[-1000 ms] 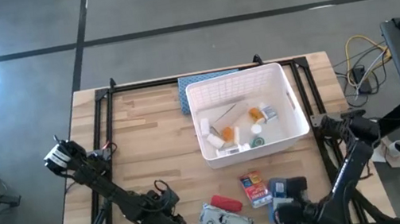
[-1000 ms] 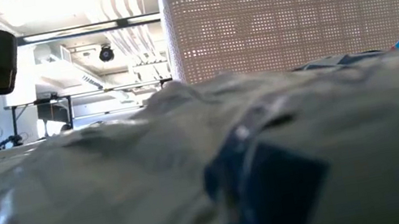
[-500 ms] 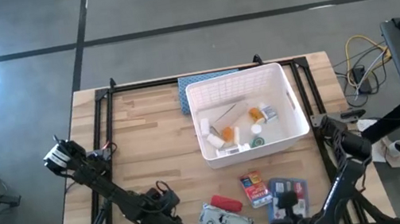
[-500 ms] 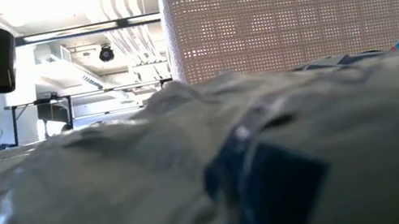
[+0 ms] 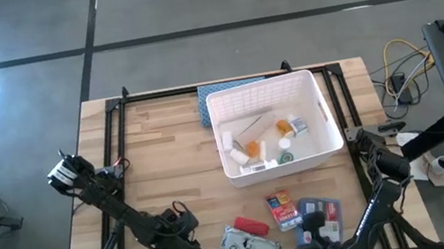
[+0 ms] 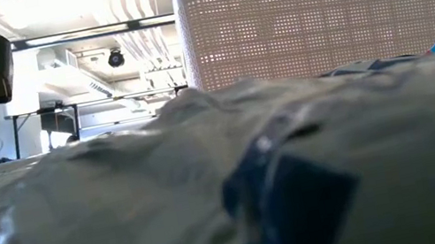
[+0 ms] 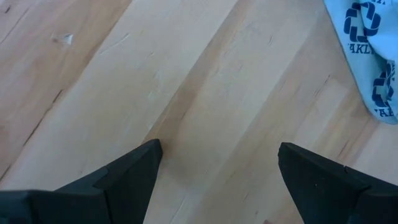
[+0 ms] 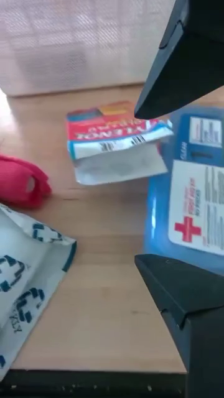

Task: Pick & place medical supplies in basket/bin
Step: Put the red medicine box into the white bin

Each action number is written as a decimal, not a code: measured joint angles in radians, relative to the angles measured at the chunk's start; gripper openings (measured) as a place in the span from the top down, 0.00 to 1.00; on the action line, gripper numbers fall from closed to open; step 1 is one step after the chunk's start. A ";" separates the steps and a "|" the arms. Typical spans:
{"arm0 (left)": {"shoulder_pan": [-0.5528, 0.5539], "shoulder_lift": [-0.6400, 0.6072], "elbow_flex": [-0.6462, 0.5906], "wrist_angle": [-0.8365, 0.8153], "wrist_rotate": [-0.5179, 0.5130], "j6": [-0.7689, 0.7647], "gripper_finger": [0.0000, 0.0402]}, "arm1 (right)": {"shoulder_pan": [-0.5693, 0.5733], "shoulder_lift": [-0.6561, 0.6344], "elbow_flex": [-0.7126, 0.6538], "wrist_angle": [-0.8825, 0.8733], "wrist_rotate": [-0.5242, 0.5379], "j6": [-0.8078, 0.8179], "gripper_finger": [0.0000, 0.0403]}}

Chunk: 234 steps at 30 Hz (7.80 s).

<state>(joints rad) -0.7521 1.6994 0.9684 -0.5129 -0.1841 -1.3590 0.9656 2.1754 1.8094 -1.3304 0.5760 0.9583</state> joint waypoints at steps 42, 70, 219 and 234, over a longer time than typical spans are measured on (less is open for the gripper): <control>-0.006 -0.001 -0.008 0.000 -0.005 -0.011 0.23 | -0.133 0.017 -0.156 0.162 0.017 -0.069 0.10; -0.007 -0.001 -0.009 0.000 -0.003 -0.011 0.23 | -0.246 0.020 -0.243 0.211 0.017 -0.016 0.68; -0.006 0.000 -0.009 0.057 -0.114 0.014 0.23 | -0.273 0.236 0.163 -0.239 0.070 -0.013 0.88; -0.006 0.000 -0.009 0.103 -0.115 0.014 0.23 | -0.308 -0.356 0.313 -0.231 0.432 0.260 0.98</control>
<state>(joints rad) -0.7586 1.6997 0.9596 -0.4097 -0.2986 -1.3453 0.6578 1.8190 2.1222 -1.5609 1.0076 1.2179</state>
